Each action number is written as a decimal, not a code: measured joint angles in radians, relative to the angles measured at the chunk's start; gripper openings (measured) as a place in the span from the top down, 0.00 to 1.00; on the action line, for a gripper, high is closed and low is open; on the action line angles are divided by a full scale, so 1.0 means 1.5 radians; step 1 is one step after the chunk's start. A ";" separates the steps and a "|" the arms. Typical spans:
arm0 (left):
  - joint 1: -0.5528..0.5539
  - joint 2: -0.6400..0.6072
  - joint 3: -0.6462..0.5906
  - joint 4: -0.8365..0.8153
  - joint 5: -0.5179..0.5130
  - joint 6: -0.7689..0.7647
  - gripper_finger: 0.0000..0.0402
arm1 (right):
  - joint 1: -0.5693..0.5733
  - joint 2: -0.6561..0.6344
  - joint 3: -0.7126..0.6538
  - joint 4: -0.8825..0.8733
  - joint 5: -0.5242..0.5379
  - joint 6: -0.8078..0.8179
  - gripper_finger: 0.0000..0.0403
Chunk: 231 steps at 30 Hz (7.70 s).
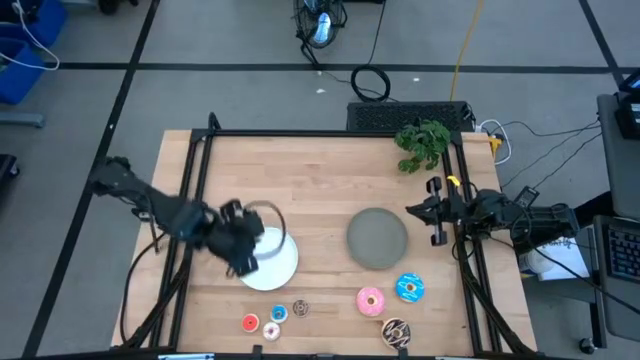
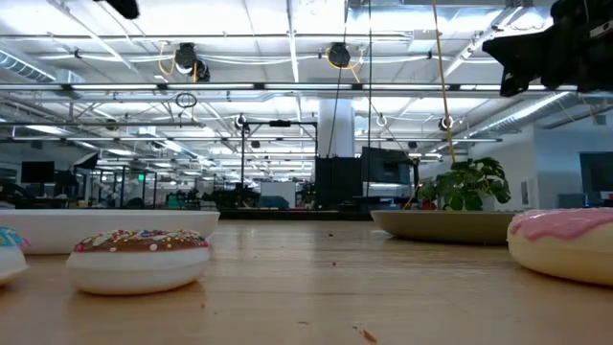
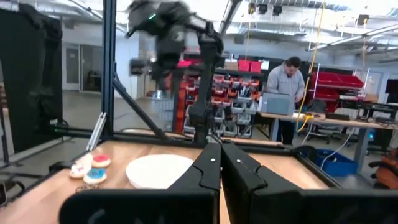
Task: Pick & Place donuts
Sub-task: Put the small orange donut on the white plate, then put the small brown donut on the white plate
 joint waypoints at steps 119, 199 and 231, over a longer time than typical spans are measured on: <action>-0.241 0.363 -0.084 0.295 0.190 -0.172 0.45 | 0.000 0.005 0.000 0.026 0.000 0.027 1.00; 0.167 0.333 -0.091 0.149 0.178 0.215 0.33 | 0.000 0.005 0.000 0.027 0.000 0.045 1.00; -0.010 0.293 0.200 -0.002 0.169 0.119 0.82 | 0.000 0.006 0.000 0.031 0.000 0.042 1.00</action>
